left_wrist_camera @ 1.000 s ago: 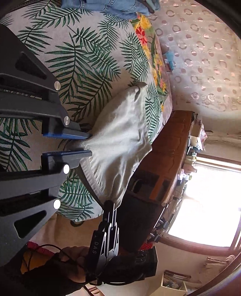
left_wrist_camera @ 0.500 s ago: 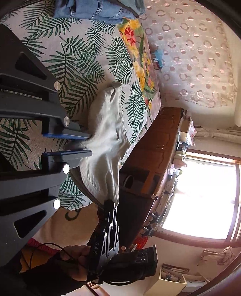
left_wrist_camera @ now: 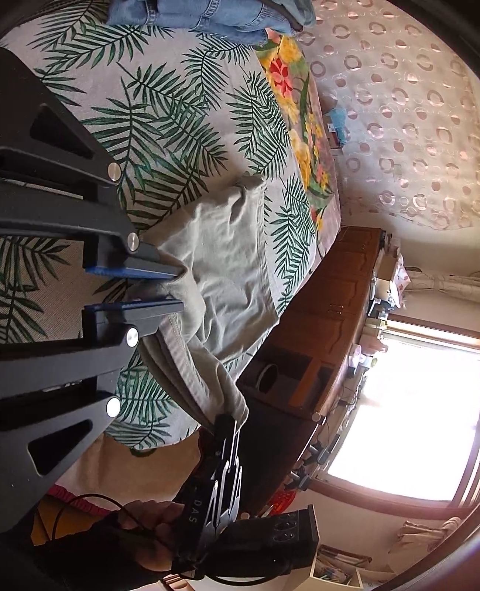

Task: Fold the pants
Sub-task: 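Lift the leg ends with both grippers and fold them over toward the waistband, release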

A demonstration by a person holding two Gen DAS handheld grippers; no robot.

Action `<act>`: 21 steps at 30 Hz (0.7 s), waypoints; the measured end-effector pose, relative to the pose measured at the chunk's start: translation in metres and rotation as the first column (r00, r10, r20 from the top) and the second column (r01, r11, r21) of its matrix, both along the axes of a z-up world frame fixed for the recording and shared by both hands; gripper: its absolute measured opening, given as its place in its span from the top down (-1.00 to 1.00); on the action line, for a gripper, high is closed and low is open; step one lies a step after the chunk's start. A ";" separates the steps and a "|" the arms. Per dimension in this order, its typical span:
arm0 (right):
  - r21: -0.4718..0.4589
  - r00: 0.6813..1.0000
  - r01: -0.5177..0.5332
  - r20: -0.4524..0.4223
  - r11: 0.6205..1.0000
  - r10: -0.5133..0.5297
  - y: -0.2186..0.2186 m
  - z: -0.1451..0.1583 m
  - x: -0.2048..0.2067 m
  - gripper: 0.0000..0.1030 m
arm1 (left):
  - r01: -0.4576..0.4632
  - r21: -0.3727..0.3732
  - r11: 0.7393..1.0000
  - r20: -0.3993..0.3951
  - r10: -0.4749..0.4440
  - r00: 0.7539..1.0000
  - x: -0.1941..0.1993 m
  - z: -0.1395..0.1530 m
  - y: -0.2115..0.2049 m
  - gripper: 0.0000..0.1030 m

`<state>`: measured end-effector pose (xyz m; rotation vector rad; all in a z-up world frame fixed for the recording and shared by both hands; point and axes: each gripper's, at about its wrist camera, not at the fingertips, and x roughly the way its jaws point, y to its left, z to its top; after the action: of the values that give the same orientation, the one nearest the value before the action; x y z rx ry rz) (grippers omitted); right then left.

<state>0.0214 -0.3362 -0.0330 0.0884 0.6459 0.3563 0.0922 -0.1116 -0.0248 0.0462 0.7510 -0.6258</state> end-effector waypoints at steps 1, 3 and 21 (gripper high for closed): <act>-0.003 1.000 0.001 0.000 1.000 -0.001 0.002 0.002 0.003 0.78 | -0.002 0.002 1.000 0.001 0.002 1.000 0.003 0.000 -0.001 0.78; -0.008 1.000 0.005 0.006 1.000 -0.005 0.003 0.004 0.009 0.78 | -0.003 0.001 1.000 0.003 0.003 1.000 0.009 0.003 -0.001 0.78; -0.027 0.998 0.032 0.061 0.999 -0.030 0.011 0.016 0.056 0.78 | -0.037 0.044 0.998 0.042 0.035 0.999 0.061 0.020 -0.012 0.78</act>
<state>0.0773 -0.3248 -0.0172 0.0603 0.5892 0.3190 0.1535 -0.1236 -0.0052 0.0859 0.7246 -0.5726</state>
